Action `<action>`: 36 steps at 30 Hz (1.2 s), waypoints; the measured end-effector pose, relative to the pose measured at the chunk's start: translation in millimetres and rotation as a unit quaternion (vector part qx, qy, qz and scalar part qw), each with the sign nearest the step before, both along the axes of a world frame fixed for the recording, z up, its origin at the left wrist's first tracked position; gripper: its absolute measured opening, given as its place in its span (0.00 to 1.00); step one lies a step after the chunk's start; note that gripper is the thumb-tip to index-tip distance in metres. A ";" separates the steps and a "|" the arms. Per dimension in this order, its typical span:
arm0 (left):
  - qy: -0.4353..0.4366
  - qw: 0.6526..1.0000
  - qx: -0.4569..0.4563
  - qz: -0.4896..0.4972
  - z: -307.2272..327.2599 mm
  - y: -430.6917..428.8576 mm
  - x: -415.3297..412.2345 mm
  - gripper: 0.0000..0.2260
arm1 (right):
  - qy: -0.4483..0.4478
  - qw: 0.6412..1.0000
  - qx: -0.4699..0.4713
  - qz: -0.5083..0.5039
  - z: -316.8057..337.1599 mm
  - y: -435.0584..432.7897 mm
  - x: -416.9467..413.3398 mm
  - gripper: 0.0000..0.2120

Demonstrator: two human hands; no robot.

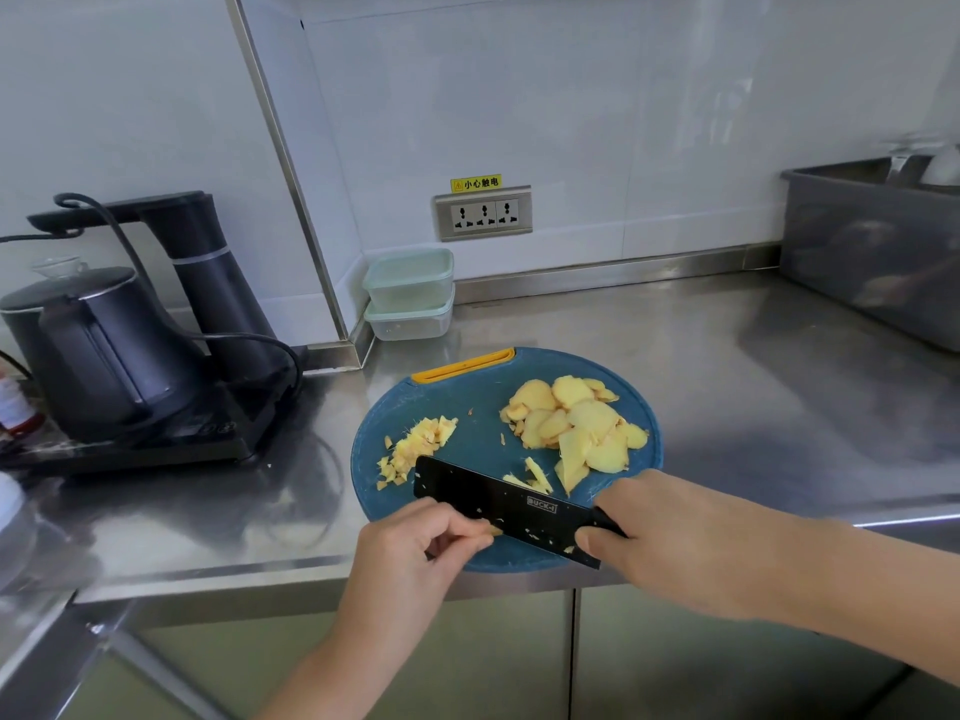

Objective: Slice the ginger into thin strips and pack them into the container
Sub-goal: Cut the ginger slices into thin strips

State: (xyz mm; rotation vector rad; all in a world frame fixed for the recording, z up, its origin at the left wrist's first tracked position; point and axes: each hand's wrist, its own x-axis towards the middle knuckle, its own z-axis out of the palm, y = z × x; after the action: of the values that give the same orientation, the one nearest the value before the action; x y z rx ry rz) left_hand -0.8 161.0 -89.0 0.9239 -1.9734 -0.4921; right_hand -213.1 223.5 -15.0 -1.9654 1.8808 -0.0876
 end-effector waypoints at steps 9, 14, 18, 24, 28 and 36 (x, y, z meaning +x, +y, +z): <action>-0.007 1.000 0.001 -0.001 3.3 1.8 0.0 0.06 | -0.021 1.000 0.019 0.008 -1.0 -13.3 13.8 0.16; -0.009 1.000 0.006 0.002 4.9 2.4 1.1 0.06 | -0.033 0.999 0.029 -0.008 0.5 -12.3 9.9 0.15; 0.003 1.000 0.007 -0.002 5.1 1.0 1.3 0.07 | -0.049 0.997 0.049 -0.026 2.1 -8.3 2.3 0.15; 0.008 1.000 -0.020 -0.002 1.4 1.8 0.5 0.06 | -0.014 0.999 0.023 -0.024 -3.0 -5.5 4.5 0.16; 0.013 0.999 -0.031 -0.012 -1.0 2.5 -0.3 0.04 | 0.003 1.000 0.006 -0.006 -4.6 -9.5 14.1 0.16; -0.010 1.000 0.008 -0.001 5.9 -4.6 -4.5 0.05 | 0.046 0.999 0.012 0.012 1.4 -16.1 20.1 0.17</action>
State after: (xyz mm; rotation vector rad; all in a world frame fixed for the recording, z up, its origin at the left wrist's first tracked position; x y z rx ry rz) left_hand -5.3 156.4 -83.2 0.9402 -1.9912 -0.5036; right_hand -193.0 207.4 -13.6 -2.0070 1.9054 0.0320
